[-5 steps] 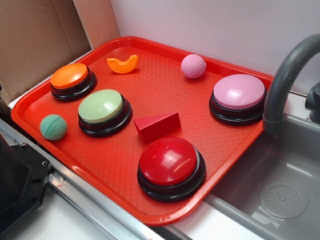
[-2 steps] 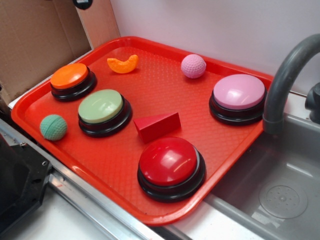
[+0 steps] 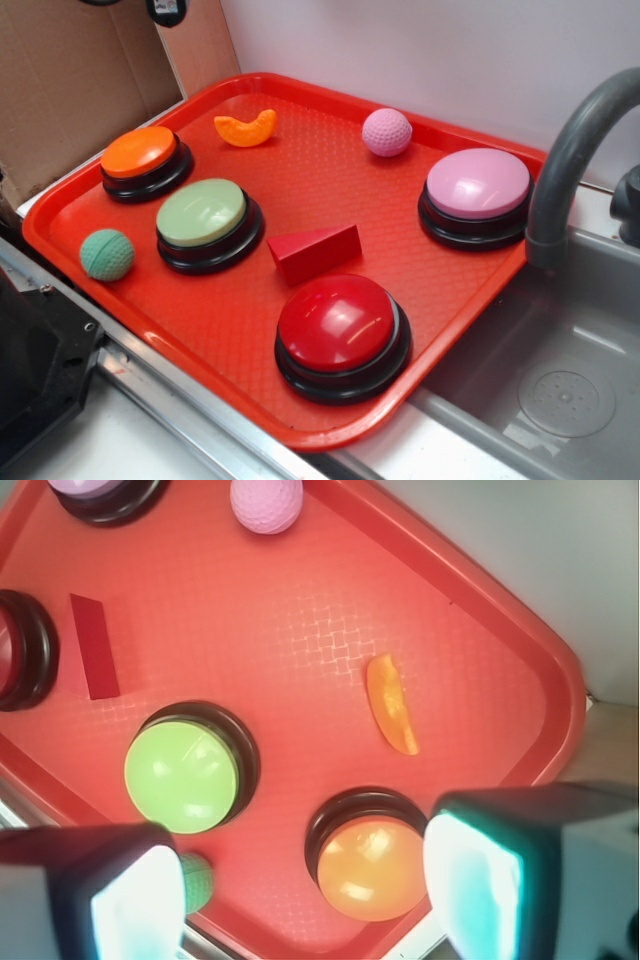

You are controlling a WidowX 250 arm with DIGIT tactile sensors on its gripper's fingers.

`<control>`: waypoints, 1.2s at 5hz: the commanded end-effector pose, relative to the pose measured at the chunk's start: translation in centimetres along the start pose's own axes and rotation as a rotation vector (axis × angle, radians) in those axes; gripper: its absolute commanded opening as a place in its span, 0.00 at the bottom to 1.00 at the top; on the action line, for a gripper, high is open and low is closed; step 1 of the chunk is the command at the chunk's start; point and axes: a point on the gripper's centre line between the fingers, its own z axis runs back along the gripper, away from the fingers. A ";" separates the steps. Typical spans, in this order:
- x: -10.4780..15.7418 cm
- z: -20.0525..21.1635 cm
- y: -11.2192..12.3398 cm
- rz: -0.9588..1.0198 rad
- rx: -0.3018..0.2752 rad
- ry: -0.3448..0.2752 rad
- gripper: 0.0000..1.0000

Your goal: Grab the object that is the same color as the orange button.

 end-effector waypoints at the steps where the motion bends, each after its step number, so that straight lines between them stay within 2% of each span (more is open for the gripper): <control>1: -0.2 -1.0 2.9 0.053 0.026 -0.043 1.00; 3: -0.7 -1.6 8.1 0.069 -0.003 -0.043 1.00; 4: -0.2 -3.5 9.3 0.070 -0.049 -0.029 1.00; 5: 1.1 -6.6 7.9 -0.052 -0.053 0.081 1.00; 6: 0.8 -7.0 6.9 -0.092 -0.037 0.090 1.00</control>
